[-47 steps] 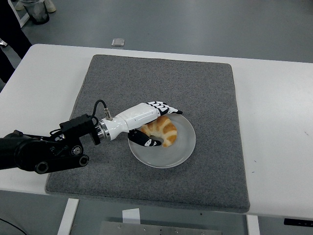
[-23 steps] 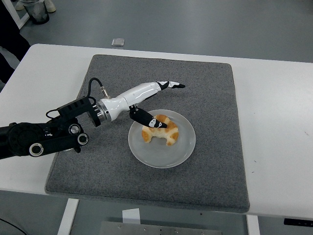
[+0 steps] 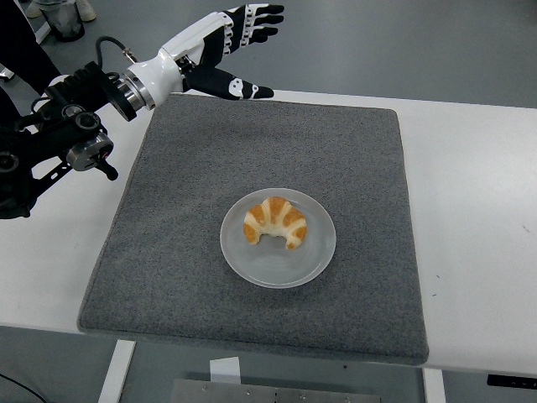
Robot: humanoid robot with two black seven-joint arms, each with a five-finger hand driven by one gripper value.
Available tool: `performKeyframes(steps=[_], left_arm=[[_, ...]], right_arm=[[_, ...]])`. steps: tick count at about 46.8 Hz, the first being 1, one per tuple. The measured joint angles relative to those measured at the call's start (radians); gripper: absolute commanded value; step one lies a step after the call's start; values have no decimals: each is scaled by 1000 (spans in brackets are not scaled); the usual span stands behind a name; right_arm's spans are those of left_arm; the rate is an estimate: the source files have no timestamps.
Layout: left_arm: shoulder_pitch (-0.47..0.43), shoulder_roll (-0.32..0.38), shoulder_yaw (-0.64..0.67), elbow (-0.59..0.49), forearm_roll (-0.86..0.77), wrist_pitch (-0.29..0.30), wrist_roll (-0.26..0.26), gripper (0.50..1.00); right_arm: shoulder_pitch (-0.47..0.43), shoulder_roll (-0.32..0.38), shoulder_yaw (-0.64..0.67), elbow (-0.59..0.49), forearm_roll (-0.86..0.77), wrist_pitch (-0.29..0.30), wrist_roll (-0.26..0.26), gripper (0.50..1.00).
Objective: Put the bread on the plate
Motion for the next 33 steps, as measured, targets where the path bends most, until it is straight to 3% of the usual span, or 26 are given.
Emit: performKeyframes(steps=[13, 33], left_arm=[[-87, -4, -1, 232, -238, -146, 0, 994], [-85, -26, 7, 455, -488, -329, 6, 994]], right_arm=[[0, 0, 0, 1, 0, 0, 0, 952], [-1, 0, 0, 3, -1, 6, 0, 952]])
